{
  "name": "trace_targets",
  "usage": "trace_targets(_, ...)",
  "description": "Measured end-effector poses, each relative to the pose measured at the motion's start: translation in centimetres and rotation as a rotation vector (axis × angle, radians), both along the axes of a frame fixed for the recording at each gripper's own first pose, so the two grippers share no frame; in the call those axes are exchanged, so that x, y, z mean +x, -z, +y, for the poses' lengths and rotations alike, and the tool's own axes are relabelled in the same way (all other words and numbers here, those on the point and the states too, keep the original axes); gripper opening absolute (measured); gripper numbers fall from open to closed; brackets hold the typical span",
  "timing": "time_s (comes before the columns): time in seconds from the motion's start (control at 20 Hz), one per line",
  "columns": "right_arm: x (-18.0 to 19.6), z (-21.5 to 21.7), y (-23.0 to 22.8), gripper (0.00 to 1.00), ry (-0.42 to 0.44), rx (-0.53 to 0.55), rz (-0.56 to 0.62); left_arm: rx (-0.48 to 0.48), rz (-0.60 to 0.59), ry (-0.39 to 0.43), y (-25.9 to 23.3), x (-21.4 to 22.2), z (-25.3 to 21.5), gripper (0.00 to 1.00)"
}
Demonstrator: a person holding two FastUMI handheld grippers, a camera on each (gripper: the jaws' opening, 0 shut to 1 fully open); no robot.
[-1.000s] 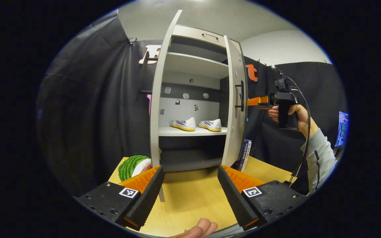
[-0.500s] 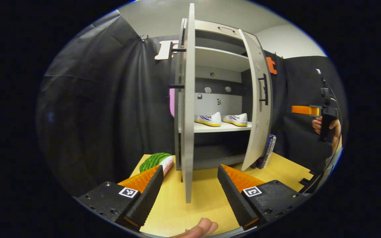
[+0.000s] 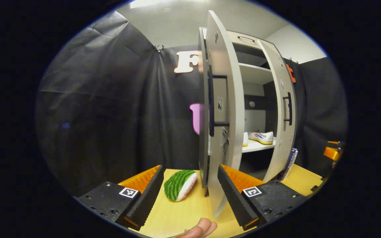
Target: Grab one shoe with the right hand and put it into the shoe cabinet, grab the other shoe with the left hand and put it into the shoe cabinet; then close the right door with the right hand and the left door with the left hand.
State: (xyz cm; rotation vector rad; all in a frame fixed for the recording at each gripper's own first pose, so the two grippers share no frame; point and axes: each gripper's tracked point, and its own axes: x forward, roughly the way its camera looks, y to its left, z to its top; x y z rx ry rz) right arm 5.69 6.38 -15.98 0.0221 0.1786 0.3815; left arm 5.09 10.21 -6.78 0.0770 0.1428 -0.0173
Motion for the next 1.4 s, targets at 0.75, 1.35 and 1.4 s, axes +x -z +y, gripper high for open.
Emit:
trace_targets(0.75,-6.8,-2.2,3.7,0.92,0.081,0.064,-0.015,-0.076,0.024,-0.099,-6.7,7.6,5.8,0.99)
trace_targets(1.35,-7.3,-5.5,2.8,0.94,0.174,0.058,-0.043,-0.067,0.067,-0.001,-5.5,9.2,1.5,0.92)
trace_targets(1.4,-7.1,-5.9,2.5,0.94,0.185,0.067,-0.047,-0.053,0.069,-0.003,-5.6,9.2,1.3,0.92)
